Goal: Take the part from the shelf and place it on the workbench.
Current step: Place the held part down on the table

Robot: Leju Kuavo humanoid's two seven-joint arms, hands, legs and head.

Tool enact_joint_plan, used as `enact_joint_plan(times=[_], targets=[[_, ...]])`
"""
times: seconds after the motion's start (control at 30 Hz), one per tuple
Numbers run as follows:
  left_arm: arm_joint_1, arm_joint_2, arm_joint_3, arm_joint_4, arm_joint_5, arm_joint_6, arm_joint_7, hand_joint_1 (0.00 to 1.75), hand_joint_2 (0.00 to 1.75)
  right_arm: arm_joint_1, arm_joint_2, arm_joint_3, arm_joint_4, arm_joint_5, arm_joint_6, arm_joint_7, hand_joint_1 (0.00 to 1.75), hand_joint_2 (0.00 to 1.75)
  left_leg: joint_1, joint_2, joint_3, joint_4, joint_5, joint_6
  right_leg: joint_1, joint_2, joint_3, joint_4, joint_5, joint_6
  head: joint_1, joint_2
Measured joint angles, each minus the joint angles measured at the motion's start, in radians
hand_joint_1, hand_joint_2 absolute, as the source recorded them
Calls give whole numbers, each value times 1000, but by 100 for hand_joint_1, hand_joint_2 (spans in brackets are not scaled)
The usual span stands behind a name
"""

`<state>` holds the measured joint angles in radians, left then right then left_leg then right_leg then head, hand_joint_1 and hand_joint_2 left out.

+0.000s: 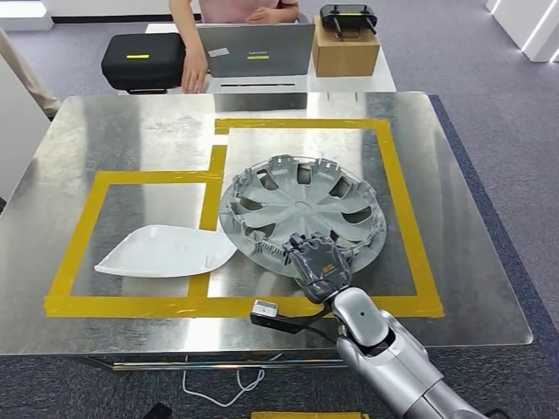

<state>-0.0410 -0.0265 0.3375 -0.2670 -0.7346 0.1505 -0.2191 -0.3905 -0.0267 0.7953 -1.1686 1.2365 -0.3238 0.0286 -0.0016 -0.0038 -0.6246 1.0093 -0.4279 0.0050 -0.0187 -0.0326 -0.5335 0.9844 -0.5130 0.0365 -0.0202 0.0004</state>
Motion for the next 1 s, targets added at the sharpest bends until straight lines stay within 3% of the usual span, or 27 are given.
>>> enact_joint_plan(times=[0.43, 0.57, 1.0], targets=[[2, 2, 12, 0, -14, 12, 3, 0, 0, -12, -8, -19, 52, 26, -31, 27, 175, 175, 0, 0, 0, 0, 0, 0, 0, 0, 0, 0, 0, 0, 0, 0], [2, 1, 13, 0, -16, 17, 3, 0, 0, -9, -9, -29, 57, 31, -32, 27, 0, 0, 0, 0, 0, 0, 0, 0, 0, 0, 0, 0, 0, 0, 0, 0], [3, 1, 25, 0, -22, 5, 2, 0, 0, -1, -10, -37, 60, 33, -27, 26, 0, 0, 0, 0, 0, 0, 0, 0, 0, 0, 0, 0, 0, 0, 0, 0]])
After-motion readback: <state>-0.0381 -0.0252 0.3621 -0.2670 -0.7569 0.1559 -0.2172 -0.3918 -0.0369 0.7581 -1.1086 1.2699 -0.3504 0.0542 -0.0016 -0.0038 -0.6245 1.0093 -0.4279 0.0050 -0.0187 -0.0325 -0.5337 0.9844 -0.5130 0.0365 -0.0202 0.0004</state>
